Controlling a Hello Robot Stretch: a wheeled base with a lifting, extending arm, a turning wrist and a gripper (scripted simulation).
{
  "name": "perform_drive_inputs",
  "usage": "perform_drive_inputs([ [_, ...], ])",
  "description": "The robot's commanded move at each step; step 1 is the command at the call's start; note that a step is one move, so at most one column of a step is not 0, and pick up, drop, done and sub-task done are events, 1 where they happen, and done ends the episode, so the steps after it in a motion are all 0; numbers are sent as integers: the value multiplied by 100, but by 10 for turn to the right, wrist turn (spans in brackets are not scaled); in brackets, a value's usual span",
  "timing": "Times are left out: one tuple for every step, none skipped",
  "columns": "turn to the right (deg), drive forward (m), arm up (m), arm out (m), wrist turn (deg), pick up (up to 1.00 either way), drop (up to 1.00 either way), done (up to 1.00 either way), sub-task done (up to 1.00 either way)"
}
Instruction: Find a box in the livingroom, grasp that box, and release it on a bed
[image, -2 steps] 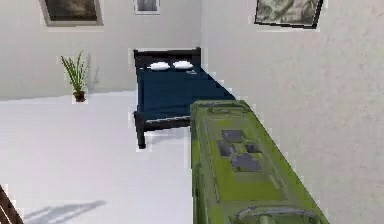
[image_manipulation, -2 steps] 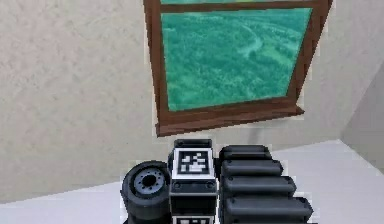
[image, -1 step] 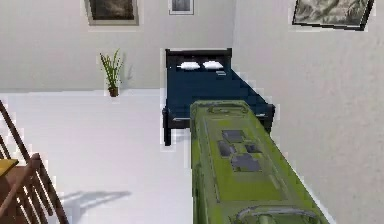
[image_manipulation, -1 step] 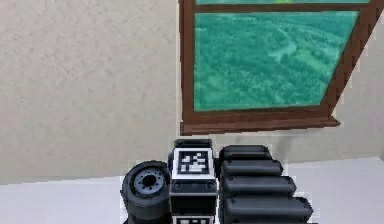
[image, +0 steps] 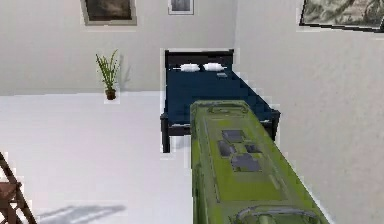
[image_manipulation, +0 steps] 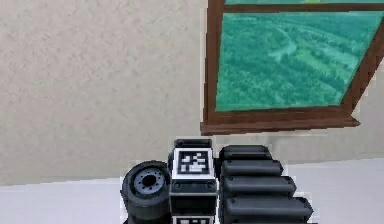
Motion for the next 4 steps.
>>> perform_drive_inputs([
  [-30, 0, 0, 0, 0, 0, 0, 0, 0],
  [0, 80, 0, 0, 0, 0, 0, 0, 0],
  [-360, 0, 0, 0, 0, 0, 0, 0, 0],
  [0, 100, 0, 0, 0, 0, 0, 0, 0],
])
